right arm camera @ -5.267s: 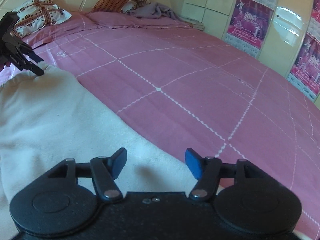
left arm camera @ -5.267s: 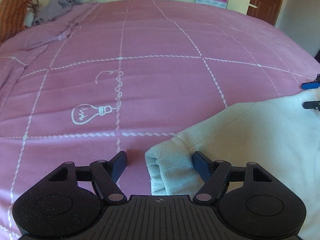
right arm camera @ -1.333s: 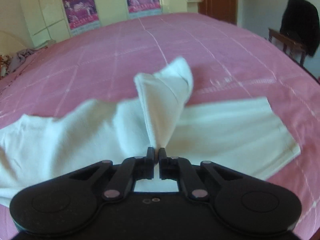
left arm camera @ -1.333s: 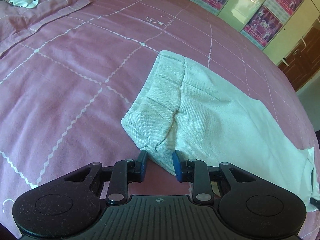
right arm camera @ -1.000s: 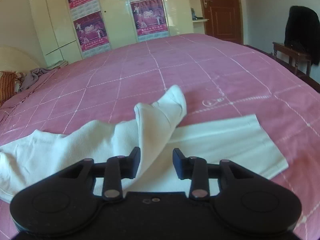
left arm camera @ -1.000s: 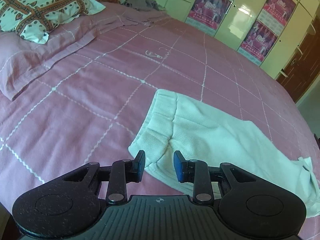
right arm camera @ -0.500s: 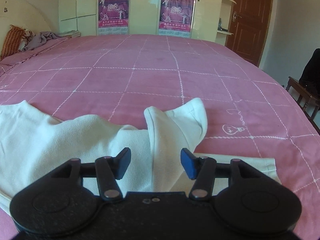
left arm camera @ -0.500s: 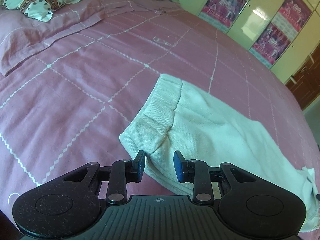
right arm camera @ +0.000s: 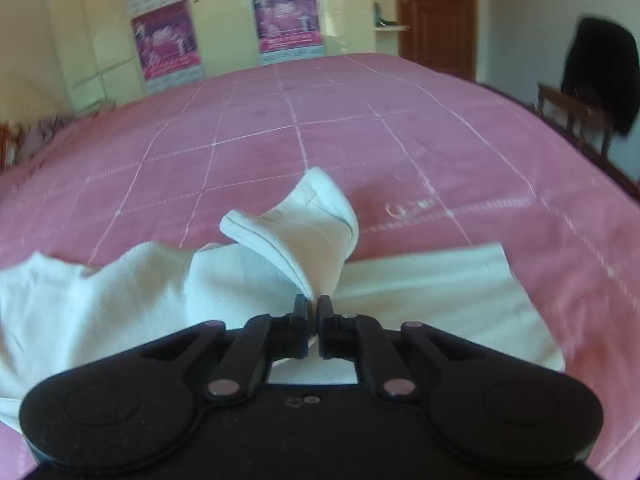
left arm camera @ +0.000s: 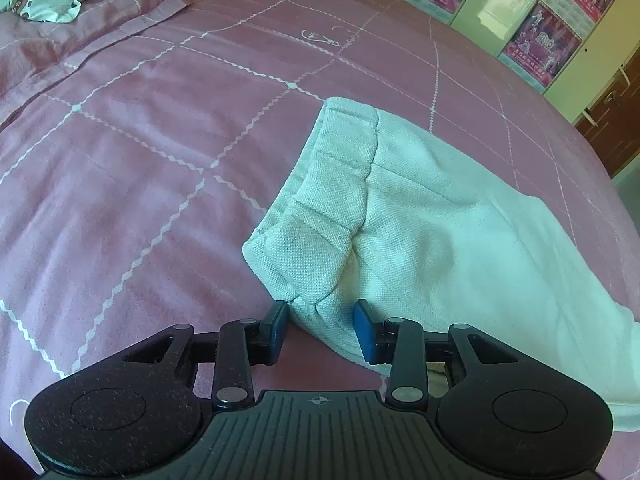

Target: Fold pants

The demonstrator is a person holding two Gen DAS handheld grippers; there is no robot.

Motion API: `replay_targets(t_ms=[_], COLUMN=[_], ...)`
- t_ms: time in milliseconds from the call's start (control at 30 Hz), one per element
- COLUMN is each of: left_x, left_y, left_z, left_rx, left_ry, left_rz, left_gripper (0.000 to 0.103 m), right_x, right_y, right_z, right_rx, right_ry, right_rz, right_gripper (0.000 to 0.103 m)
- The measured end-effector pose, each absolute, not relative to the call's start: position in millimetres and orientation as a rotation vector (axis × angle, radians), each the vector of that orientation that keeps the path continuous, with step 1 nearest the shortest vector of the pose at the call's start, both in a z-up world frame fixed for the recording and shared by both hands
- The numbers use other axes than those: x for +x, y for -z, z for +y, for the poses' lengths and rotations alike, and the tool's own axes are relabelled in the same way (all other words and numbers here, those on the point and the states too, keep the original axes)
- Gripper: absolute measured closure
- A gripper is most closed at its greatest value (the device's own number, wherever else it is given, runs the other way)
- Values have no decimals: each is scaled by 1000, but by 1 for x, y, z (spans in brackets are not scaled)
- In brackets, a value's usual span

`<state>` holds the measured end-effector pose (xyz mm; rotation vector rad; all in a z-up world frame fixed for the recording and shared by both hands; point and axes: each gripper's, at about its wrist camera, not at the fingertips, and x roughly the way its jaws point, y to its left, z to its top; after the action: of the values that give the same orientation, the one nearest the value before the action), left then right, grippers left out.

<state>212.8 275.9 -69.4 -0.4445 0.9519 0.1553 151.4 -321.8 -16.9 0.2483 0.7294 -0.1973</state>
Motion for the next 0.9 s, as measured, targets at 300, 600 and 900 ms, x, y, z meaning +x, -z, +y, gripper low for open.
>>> replay_targets(t_ms=[300, 600, 900], left_x=[214, 215, 214], left_y=[73, 74, 74], left_z=[281, 282, 282], left_rx=[-471, -475, -471], left_ry=[-151, -145, -142], left_rz=[957, 959, 954], left_gripper=[64, 64, 64], right_x=[118, 152, 115], right_y=[23, 22, 63], right_z=[-343, -378, -442], right_rx=[239, 386, 793], right_ry=[200, 262, 276], right_rz=[677, 704, 670], right_gripper=[52, 55, 63])
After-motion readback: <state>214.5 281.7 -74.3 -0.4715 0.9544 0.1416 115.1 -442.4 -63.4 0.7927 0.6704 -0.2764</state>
